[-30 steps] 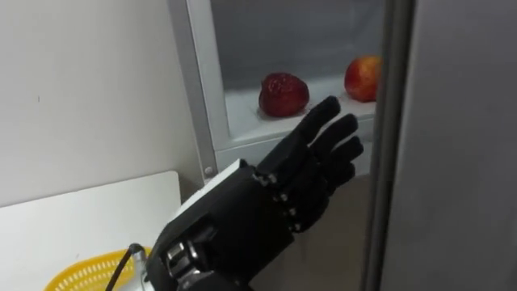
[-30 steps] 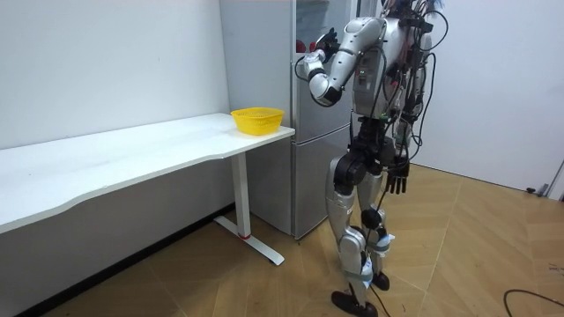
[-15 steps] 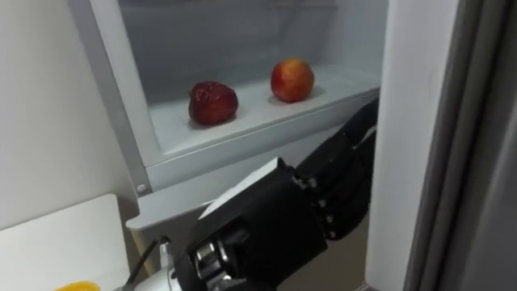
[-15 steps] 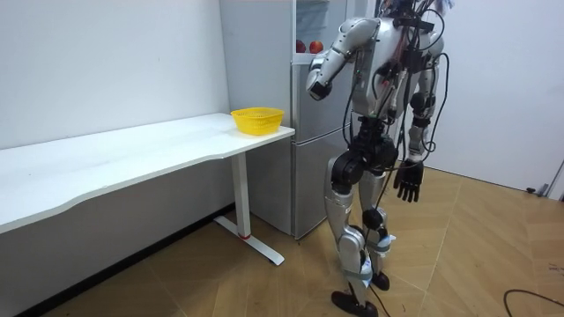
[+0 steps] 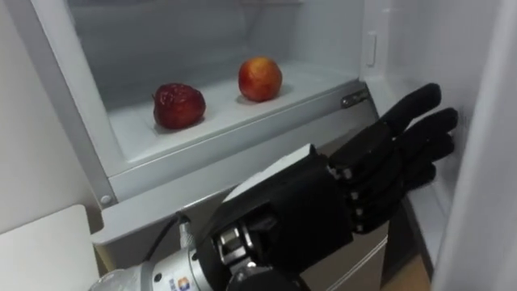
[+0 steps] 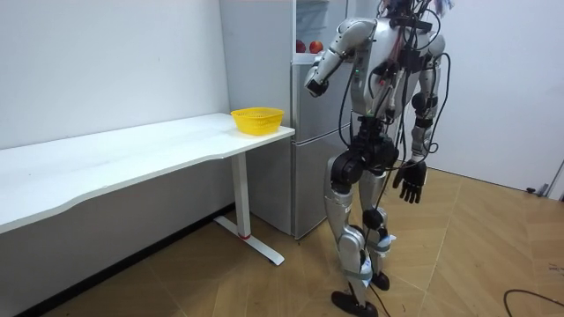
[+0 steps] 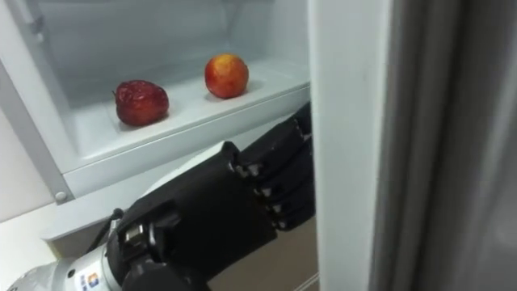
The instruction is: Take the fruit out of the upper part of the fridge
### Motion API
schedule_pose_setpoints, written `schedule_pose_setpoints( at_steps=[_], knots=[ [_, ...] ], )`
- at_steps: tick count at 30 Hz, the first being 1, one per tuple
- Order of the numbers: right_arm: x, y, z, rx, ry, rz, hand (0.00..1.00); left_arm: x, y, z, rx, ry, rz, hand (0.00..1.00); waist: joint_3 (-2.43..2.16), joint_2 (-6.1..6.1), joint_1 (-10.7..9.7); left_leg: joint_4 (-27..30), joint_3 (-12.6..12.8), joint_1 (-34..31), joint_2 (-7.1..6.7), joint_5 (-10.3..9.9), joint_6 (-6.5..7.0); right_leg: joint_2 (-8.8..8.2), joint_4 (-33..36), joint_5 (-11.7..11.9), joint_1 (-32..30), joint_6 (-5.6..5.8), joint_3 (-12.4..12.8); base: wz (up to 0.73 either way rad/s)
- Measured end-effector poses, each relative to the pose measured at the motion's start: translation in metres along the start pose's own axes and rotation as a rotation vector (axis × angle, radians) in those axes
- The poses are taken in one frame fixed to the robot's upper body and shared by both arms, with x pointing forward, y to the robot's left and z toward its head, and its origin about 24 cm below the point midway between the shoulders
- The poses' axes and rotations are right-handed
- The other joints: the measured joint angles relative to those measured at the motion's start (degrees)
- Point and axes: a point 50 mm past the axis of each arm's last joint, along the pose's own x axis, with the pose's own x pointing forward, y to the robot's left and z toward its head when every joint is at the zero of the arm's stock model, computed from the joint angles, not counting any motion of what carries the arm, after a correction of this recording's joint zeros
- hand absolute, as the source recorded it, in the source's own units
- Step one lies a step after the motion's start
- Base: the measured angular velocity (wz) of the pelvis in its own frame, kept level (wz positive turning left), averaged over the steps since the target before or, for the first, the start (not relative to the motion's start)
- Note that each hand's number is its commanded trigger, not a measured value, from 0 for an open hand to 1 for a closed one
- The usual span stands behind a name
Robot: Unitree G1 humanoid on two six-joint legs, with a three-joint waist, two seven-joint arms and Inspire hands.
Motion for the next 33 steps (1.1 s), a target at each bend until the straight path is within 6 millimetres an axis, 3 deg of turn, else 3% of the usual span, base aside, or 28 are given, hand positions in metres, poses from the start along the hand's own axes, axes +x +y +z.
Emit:
schedule_pose_setpoints(
  at_steps=[4,17,23,28,33],
  knots=[
    [0.0,-0.003,0.0,0.005,0.009,-0.003,0.0,0.004,-0.001,0.001,0.006,-0.001,-0.012,0.0,-0.03,0.04,-0.08,-0.02,1.28,-0.01,0.01,0.0,0.0,0.04,0.25,0.01,-0.53,0.0,0.69,-0.11],
    [-0.002,-0.011,-0.006,0.084,0.009,0.004,0.0,0.019,-0.003,-0.002,0.004,0.007,-0.044,0.0,0.11,-0.17,-1.12,-0.03,1.64,0.22,0.35,-0.01,-0.01,0.45,0.32,0.08,-0.98,-0.03,2.77,-0.08],
    [-0.002,-0.011,-0.01,0.091,0.012,0.004,0.0,0.025,0.003,-0.005,-0.006,0.009,-0.038,0.0,0.17,-0.13,-1.46,-0.29,2.45,0.32,0.9,-0.02,-0.03,1.21,0.49,0.4,-1.49,-0.48,3.72,-0.1],
    [-0.002,-0.01,-0.017,0.113,0.021,0.007,0.0,0.034,0.015,-0.007,-0.008,0.014,-0.023,0.0,0.62,0.12,-1.99,-0.3,3.29,0.42,1.2,-0.03,-0.05,1.59,0.83,0.49,-1.65,-0.64,4.04,-0.04],
    [-0.002,-0.011,-0.019,0.114,0.025,-0.008,0.0,0.038,0.022,-0.007,-0.004,0.017,-0.011,0.0,0.63,0.15,-2.9,-0.28,4.54,0.23,1.08,-0.03,-0.05,2.01,1.53,0.57,-2.46,-0.79,5.37,-0.15]
  ],
)
